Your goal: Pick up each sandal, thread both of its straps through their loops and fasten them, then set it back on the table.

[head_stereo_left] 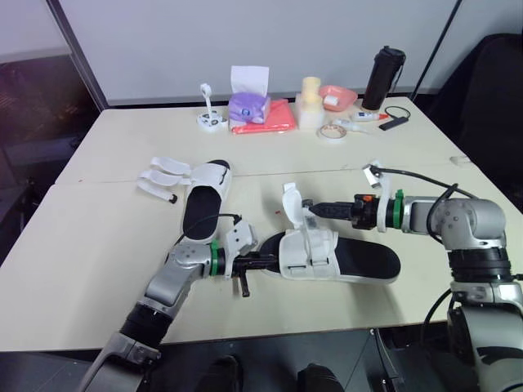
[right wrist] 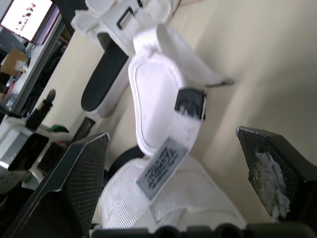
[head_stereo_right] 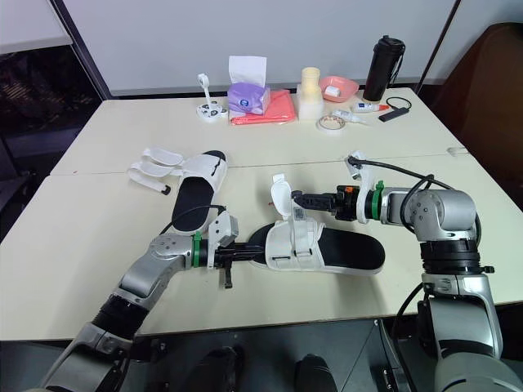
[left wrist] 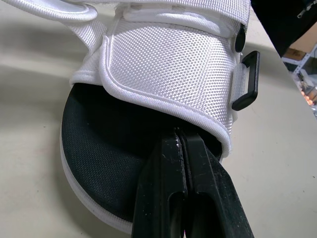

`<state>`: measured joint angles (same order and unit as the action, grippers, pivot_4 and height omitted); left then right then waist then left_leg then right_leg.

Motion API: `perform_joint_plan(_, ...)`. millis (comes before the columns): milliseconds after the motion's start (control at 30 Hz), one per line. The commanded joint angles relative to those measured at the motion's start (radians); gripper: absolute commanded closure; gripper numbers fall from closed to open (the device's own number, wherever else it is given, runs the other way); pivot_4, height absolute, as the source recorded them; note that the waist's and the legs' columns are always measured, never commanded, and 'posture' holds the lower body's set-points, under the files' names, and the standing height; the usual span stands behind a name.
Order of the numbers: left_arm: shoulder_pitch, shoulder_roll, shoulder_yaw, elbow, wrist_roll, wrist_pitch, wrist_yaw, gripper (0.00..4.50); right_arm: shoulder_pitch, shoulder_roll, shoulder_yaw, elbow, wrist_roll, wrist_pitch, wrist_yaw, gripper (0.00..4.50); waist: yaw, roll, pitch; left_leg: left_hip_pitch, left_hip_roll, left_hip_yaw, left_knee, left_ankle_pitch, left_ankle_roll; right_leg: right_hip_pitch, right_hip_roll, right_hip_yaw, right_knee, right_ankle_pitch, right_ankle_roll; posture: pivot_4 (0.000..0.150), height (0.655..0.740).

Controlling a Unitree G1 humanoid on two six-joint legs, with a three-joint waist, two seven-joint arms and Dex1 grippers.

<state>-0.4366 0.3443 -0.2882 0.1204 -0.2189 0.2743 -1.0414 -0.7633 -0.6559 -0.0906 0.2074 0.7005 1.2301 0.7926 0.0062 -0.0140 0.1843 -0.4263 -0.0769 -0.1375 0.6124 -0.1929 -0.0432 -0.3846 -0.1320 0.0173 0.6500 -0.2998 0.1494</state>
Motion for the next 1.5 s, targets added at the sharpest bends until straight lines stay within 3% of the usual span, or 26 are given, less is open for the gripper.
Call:
perform_joint_plan(33, 0.016, 0.001, -0.023, 0.020, 0.019, 0.013, 0.002, 4.50, -0.034, 0.009, 0.010, 0.020, -0.020, -0.022, 0.008, 0.05, 0.000, 0.000, 0.000, 0.000, 0.000, 0.000, 0.000, 0.000, 0.000, 0.000, 0.000, 0.000, 0.000, 0.000, 0.000, 0.150, 0.7400)
perform_joint_plan(367, 0.025, 0.003, -0.021, 0.007, 0.017, 0.019, 0.007, 4.50, -0.087, 0.058, 0.056, 0.131, -0.084, -0.089, 0.041, 0.05, -0.001, 0.000, 0.000, 0.000, 0.000, 0.000, 0.000, 0.000, 0.000, 0.000, 0.000, 0.000, 0.000, 0.000, 0.000, 0.150, 0.7400)
perform_joint_plan(467, 0.028, 0.004, -0.020, 0.003, 0.017, 0.020, 0.008, 4.50, -0.092, 0.068, 0.060, 0.118, -0.084, -0.084, 0.050, 0.94, -0.004, 0.000, 0.000, 0.000, 0.000, 0.000, 0.000, 0.000, 0.000, 0.000, 0.000, 0.000, 0.000, 0.000, 0.000, 0.150, 0.7400)
perform_joint_plan(667, 0.026, 0.002, -0.020, 0.006, 0.018, 0.019, 0.008, 4.50, -0.086, 0.086, 0.070, 0.091, -0.089, -0.084, 0.054, 4.12, -0.003, 0.000, 0.000, 0.000, 0.000, 0.000, 0.000, 0.000, 0.000, 0.000, 0.000, 0.000, 0.000, 0.000, 0.000, 0.150, 0.7400)
perform_joint_plan(700, 0.026, 0.001, -0.020, 0.007, 0.018, 0.019, 0.008, 4.50, -0.084, 0.088, 0.071, 0.085, -0.089, -0.084, 0.054, 4.46, -0.004, 0.000, 0.000, 0.000, 0.000, 0.000, 0.000, 0.000, 0.000, 0.000, 0.000, 0.000, 0.000, 0.000, 0.000, 0.150, 0.7400)
perform_joint_plan(933, 0.025, -0.002, -0.022, 0.007, 0.019, 0.018, 0.009, 4.50, -0.051, 0.066, 0.055, 0.009, -0.081, -0.075, 0.051, 4.46, -0.003, 0.000, 0.000, 0.000, 0.000, 0.000, 0.000, 0.000, 0.000, 0.000, 0.000, 0.000, 0.000, 0.000, 0.000, 0.150, 0.7400)
perform_joint_plan(1267, 0.039, -0.002, -0.025, -0.001, 0.017, 0.020, 0.013, 4.50, 0.077, 0.066, -0.151, -0.270, 0.039, 0.023, -0.062, 4.46, -0.001, 0.000, 0.000, 0.000, 0.000, 0.000, 0.000, 0.000, 0.000, 0.000, 0.000, 0.000, 0.000, 0.000, 0.000, 0.150, 0.7400)
perform_joint_plan(1500, 0.033, -0.002, -0.030, 0.006, 0.019, 0.016, 0.006, 4.50, 0.115, 0.085, -0.179, -0.243, 0.025, 0.007, -0.147, 4.46, 0.000, 0.000, 0.000, 0.000, 0.000, 0.000, 0.000, 0.000, 0.000, 0.000, 0.000, 0.000, 0.000, 0.000, 0.000, 0.150, 0.7400)
